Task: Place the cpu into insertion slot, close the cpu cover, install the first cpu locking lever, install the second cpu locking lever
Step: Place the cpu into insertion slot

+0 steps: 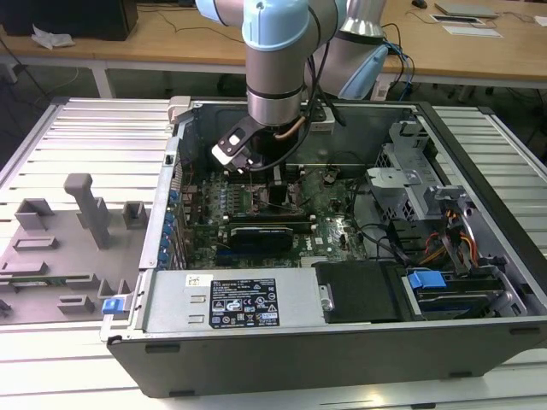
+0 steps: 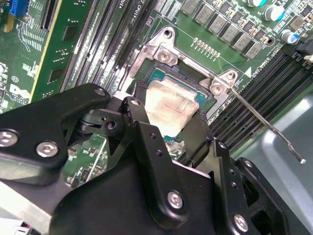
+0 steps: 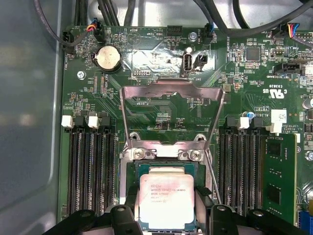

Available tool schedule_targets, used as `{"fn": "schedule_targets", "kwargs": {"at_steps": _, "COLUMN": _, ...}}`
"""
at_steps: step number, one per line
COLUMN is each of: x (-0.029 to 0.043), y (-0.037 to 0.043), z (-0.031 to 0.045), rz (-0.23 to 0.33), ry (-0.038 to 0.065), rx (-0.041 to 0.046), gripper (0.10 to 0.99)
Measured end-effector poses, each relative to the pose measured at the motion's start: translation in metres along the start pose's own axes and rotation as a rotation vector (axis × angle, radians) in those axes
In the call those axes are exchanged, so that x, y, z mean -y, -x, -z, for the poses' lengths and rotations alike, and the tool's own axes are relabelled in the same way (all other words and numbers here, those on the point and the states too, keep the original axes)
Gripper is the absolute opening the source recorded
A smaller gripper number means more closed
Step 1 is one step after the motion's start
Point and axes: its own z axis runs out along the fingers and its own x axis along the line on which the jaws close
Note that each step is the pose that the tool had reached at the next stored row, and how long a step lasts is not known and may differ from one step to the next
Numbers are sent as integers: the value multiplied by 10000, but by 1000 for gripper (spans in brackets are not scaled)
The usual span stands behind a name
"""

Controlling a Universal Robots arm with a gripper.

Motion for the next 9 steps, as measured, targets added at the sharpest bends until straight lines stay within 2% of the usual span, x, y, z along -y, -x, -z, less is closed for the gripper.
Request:
{"fn": "schedule_targets", "kwargs": {"at_steps": 8, "x": 2, "y": 0, "z": 0, "rz": -3, "ry": 1, "rx": -1, "gripper": 549}}
{"fn": "schedule_targets", "kwargs": {"at_steps": 9, "x": 2, "y": 0, "z": 0, "rz": -4, "ry": 0, "rx": 0, "gripper": 616}}
